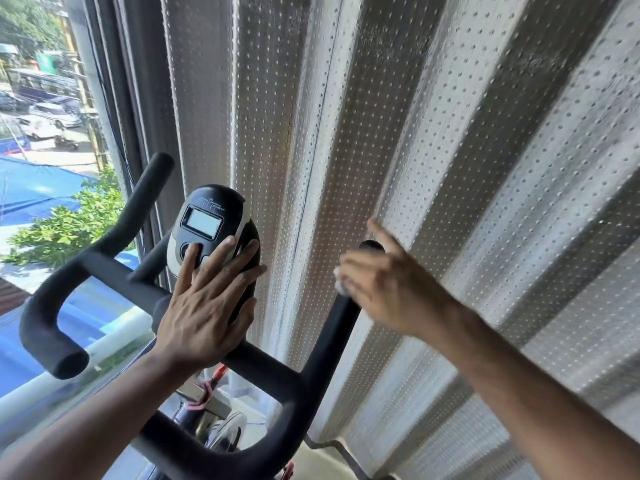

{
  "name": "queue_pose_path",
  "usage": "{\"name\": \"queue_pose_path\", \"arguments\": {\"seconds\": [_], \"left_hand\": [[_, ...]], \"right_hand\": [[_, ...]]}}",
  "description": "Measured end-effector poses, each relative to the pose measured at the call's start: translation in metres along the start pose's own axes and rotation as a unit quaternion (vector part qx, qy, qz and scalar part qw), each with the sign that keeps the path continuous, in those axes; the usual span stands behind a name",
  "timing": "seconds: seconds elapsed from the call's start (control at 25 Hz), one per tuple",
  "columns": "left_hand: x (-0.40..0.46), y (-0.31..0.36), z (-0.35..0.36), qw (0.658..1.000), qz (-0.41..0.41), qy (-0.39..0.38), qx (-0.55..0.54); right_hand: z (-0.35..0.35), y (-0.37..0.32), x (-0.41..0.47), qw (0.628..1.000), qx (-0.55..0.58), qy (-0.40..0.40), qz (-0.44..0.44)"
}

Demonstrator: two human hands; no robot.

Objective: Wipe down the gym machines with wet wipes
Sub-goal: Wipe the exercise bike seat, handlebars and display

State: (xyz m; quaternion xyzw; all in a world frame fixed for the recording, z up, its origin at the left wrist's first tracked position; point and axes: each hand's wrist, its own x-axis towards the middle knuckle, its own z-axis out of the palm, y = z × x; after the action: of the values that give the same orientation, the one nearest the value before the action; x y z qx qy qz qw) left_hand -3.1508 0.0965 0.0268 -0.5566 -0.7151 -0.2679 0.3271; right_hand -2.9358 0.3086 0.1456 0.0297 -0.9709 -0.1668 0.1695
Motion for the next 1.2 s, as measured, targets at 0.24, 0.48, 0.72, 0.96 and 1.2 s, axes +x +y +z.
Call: {"name": "queue_pose_path", "arguments": {"seconds": [0.24,0.48,0.72,0.96,1.2], "left_hand": [[-0.002,0.003,-0.002,1.0,-0.007,0.005,-0.007],[-0.003,0.003,-0.002,1.0,-0.005,0.006,-0.003],[-0.004,0.004,-0.002,1.0,-0.011,0.014,-0.006],[-0.001,0.008,-0.004,1.0,-0.018,0.001,-0.003],[-0.002,0.01,-0.005,1.0,-0.022,0.002,-0.019]], "right_hand": [[0.042,-0.085,-0.037,0.987,0.068,-0.084,-0.12],[0.012,0.019,-0.007,0.992,-0.024,0.107,-0.067],[0.033,0.038,0.0,0.888,0.28,0.249,0.267],[0.054,-0.006,0.008,0.418,0.778,0.292,0.366],[0.05,-0.055,-0.012,0.333,0.842,0.283,0.316]]}}
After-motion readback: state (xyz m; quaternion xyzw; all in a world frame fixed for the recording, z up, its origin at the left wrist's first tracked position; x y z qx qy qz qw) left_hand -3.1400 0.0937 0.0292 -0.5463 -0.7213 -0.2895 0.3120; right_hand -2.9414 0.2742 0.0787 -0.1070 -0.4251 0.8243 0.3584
